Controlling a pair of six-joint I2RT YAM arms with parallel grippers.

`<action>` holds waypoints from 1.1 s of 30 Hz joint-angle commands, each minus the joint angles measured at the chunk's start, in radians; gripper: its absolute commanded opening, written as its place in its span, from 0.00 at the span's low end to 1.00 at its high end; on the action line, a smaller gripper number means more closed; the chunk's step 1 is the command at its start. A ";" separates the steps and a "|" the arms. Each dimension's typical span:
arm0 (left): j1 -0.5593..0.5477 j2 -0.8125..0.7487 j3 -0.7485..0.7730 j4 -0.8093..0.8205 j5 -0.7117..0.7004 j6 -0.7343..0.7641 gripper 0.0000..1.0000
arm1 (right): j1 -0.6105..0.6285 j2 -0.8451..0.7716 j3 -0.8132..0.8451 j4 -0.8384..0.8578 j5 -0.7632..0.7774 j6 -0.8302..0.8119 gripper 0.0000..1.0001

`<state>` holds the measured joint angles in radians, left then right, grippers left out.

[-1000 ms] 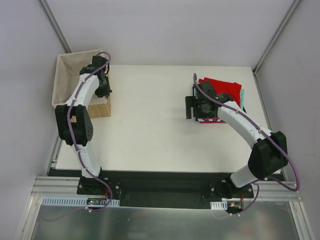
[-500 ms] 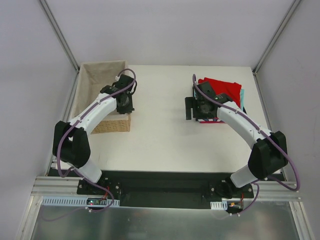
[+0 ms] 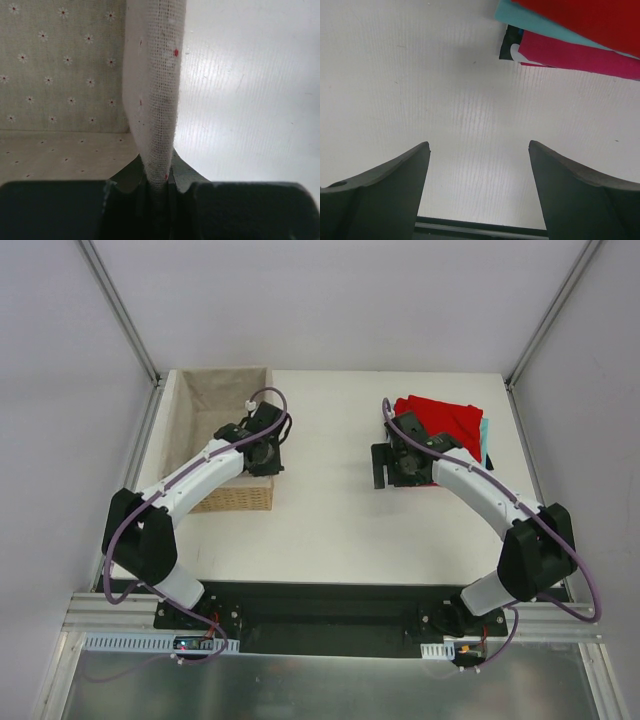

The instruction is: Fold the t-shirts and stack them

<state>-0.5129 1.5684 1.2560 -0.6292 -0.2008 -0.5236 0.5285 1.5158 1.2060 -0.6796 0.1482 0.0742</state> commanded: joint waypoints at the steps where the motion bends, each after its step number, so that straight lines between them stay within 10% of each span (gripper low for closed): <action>1: -0.072 0.067 -0.090 -0.066 0.072 -0.082 0.00 | 0.010 -0.059 -0.002 -0.031 0.036 0.013 0.84; 5: -0.084 0.070 -0.095 -0.066 0.075 -0.084 0.08 | 0.019 -0.051 0.004 -0.034 0.042 0.024 0.84; 10: -0.085 0.050 -0.119 -0.066 0.041 -0.091 0.99 | 0.039 -0.039 0.006 -0.035 0.050 0.032 0.84; 33: -0.079 -0.140 0.347 -0.314 -0.149 0.006 0.99 | 0.082 -0.062 0.145 -0.081 0.166 0.036 0.85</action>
<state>-0.5888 1.5105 1.4586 -0.8745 -0.3115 -0.5758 0.5995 1.4994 1.2774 -0.7246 0.2497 0.1001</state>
